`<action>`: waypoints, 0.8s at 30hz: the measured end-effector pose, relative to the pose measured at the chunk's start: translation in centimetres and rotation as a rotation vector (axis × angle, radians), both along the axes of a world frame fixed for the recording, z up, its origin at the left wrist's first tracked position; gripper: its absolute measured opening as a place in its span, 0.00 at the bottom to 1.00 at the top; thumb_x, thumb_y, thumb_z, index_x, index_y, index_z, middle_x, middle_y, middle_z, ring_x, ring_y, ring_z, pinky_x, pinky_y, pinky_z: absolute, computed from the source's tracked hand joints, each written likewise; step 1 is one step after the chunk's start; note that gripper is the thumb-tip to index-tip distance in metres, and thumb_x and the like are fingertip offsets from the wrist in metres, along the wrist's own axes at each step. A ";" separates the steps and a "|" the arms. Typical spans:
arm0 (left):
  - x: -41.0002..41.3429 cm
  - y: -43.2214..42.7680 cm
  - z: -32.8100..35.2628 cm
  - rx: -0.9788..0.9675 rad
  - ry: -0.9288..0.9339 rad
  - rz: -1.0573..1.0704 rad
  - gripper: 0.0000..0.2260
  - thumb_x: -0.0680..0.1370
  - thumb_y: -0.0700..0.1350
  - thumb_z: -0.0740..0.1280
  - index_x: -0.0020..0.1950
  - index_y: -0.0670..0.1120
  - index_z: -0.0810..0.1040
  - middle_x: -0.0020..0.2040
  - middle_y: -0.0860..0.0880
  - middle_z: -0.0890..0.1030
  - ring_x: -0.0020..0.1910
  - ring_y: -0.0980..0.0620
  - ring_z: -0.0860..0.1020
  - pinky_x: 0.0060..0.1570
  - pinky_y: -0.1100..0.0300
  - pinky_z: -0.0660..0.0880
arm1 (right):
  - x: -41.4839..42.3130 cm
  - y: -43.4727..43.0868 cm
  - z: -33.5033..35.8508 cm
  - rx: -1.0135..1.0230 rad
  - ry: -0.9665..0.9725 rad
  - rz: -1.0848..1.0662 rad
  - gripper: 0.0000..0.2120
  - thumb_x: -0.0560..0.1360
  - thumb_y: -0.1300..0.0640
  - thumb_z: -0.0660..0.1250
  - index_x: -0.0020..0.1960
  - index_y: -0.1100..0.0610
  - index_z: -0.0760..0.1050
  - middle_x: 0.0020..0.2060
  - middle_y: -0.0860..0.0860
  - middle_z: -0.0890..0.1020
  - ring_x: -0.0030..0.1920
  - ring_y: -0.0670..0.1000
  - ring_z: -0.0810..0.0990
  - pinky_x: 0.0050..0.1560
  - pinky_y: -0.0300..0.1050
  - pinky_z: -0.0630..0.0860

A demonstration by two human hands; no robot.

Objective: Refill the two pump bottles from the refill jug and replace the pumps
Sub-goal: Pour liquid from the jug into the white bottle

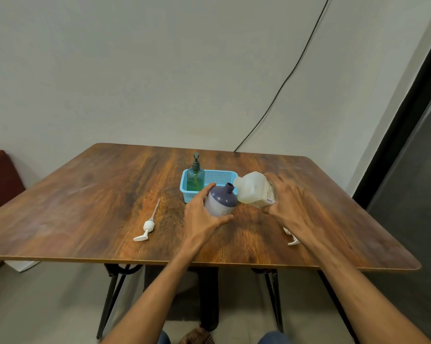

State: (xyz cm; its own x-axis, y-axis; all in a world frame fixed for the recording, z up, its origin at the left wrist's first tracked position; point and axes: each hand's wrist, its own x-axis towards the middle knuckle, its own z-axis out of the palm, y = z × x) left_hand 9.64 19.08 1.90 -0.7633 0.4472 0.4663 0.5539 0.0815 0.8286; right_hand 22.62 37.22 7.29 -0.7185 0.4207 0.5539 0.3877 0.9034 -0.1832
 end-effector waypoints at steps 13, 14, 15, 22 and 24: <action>0.4 -0.3 0.1 -0.022 -0.008 0.001 0.43 0.61 0.50 0.84 0.72 0.46 0.71 0.66 0.48 0.77 0.62 0.52 0.77 0.62 0.49 0.78 | 0.9 -0.5 1.8 0.174 -0.098 -0.065 0.38 0.61 0.53 0.79 0.68 0.49 0.70 0.51 0.52 0.78 0.51 0.57 0.78 0.49 0.52 0.75; 0.5 -0.3 0.1 -0.024 -0.009 0.001 0.43 0.61 0.50 0.84 0.72 0.46 0.70 0.66 0.48 0.77 0.62 0.52 0.77 0.62 0.49 0.78 | 1.0 -0.5 1.9 0.175 -0.098 -0.063 0.38 0.61 0.53 0.79 0.69 0.49 0.71 0.51 0.52 0.78 0.51 0.57 0.77 0.49 0.52 0.75; 0.6 -0.4 0.1 -0.026 -0.009 0.000 0.43 0.61 0.50 0.84 0.73 0.46 0.70 0.66 0.49 0.77 0.62 0.53 0.77 0.62 0.50 0.78 | 1.0 -0.5 1.9 0.176 -0.097 -0.061 0.38 0.61 0.53 0.79 0.69 0.50 0.71 0.52 0.52 0.78 0.51 0.57 0.77 0.50 0.52 0.74; 0.8 -0.4 0.1 -0.023 -0.009 -0.008 0.42 0.62 0.48 0.83 0.72 0.46 0.71 0.66 0.48 0.77 0.62 0.53 0.76 0.63 0.50 0.77 | 1.2 -0.6 2.3 0.198 -0.123 -0.083 0.37 0.63 0.52 0.80 0.69 0.50 0.70 0.54 0.52 0.79 0.53 0.57 0.77 0.53 0.54 0.73; 0.8 -0.4 0.1 -0.025 -0.006 -0.010 0.42 0.62 0.48 0.83 0.72 0.46 0.71 0.67 0.48 0.77 0.63 0.53 0.76 0.63 0.50 0.77 | 1.3 -0.6 2.3 0.212 -0.125 -0.091 0.38 0.63 0.50 0.80 0.69 0.50 0.70 0.54 0.52 0.79 0.54 0.57 0.77 0.54 0.54 0.73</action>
State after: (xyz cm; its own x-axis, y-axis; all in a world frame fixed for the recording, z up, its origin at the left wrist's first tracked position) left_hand 10.44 18.69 2.05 -0.7617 0.4662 0.4501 0.5497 0.0970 0.8297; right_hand 23.87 36.66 9.63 -0.7513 0.3707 0.5460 0.4767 0.8770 0.0605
